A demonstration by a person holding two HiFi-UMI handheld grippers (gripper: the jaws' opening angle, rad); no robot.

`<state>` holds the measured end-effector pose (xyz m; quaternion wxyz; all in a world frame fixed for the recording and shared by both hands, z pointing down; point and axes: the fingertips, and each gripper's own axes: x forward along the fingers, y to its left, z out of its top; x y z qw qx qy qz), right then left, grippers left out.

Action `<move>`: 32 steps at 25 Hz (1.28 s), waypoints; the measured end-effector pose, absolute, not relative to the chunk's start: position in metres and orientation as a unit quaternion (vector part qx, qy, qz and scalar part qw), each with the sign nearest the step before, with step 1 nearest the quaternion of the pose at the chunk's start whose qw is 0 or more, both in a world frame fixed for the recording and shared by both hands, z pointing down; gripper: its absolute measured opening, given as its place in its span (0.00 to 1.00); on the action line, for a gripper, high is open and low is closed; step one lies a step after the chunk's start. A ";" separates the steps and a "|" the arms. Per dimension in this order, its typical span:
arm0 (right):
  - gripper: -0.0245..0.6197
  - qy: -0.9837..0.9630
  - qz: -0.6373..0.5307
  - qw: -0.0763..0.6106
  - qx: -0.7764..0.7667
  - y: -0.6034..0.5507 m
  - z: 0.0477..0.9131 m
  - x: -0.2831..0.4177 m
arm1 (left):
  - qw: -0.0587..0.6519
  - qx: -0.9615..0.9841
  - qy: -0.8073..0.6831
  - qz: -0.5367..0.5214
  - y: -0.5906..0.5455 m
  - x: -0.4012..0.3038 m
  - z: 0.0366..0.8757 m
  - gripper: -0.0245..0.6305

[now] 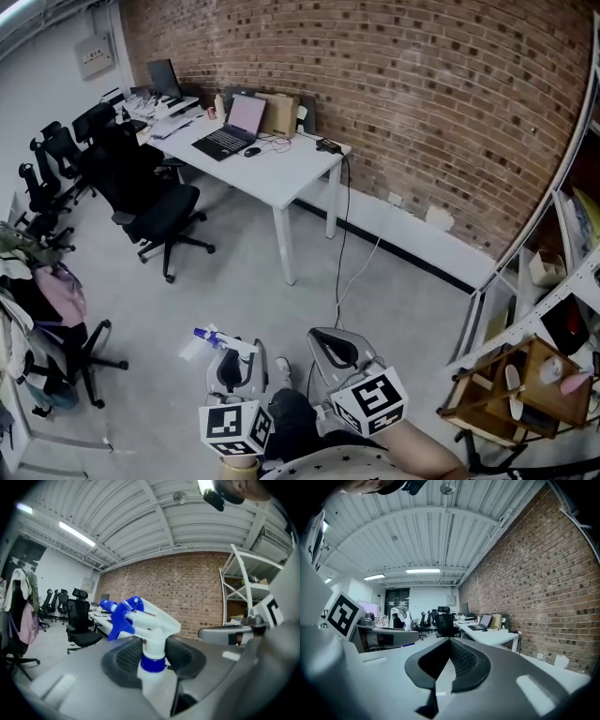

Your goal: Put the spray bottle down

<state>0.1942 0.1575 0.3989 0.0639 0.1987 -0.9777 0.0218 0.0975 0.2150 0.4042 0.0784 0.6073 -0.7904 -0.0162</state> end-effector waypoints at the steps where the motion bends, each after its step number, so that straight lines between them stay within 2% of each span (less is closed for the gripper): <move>1: 0.04 -0.978 0.021 0.066 0.199 0.148 0.401 0.186 | 0.081 0.608 -0.789 -0.018 0.204 0.089 0.407 0.25; 15: 0.04 -0.968 0.011 0.039 0.249 -0.018 0.388 -0.012 | 0.066 0.672 -0.738 -0.003 0.024 -0.080 0.400 0.25; 19: 0.04 -0.966 0.000 0.054 0.254 -0.053 0.390 -0.063 | 0.072 0.682 -0.728 -0.006 -0.016 -0.127 0.397 0.25; 32: 0.04 -0.957 -0.004 0.095 0.274 -0.148 0.417 -0.124 | 0.098 0.703 -0.704 -0.003 -0.131 -0.196 0.418 0.25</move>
